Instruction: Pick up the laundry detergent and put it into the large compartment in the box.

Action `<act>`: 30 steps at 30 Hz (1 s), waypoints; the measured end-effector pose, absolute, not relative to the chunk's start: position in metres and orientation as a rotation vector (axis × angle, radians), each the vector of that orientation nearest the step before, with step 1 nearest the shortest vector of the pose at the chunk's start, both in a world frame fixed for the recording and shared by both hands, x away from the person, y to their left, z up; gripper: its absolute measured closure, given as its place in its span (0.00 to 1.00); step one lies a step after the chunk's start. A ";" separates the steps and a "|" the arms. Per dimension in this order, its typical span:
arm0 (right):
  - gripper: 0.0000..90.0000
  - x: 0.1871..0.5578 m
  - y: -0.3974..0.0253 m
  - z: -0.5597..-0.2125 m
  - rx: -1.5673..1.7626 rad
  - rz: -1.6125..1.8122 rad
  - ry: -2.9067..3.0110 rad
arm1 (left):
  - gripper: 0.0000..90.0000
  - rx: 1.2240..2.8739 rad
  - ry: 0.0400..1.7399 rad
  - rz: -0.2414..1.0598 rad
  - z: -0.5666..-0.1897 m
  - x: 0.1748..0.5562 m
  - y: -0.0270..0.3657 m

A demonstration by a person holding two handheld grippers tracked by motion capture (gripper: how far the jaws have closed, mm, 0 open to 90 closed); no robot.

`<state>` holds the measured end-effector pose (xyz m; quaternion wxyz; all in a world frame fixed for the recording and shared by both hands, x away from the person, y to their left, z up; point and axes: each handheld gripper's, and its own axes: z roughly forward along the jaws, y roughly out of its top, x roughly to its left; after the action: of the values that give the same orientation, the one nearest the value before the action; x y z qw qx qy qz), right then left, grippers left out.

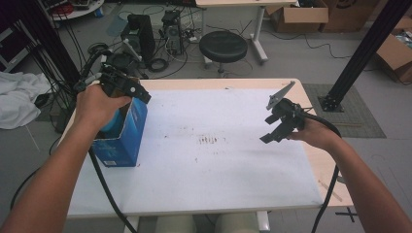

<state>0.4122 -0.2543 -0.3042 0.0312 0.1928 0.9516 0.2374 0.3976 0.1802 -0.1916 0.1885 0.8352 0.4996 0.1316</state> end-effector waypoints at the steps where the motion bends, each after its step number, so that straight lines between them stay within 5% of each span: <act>1: 0.21 0.412 -0.254 -0.304 0.593 0.731 2.933 | 0.22 2.358 1.392 0.368 -0.192 0.397 0.177; 30: 0.21 0.403 -0.249 -0.300 0.620 0.678 2.936 | 0.22 2.726 0.869 0.270 -0.226 0.401 0.077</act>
<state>0.4032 -0.2488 -0.2996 0.0327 0.2014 0.9539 0.2203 0.4012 0.0765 -0.2261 0.1336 0.9401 0.2996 0.0931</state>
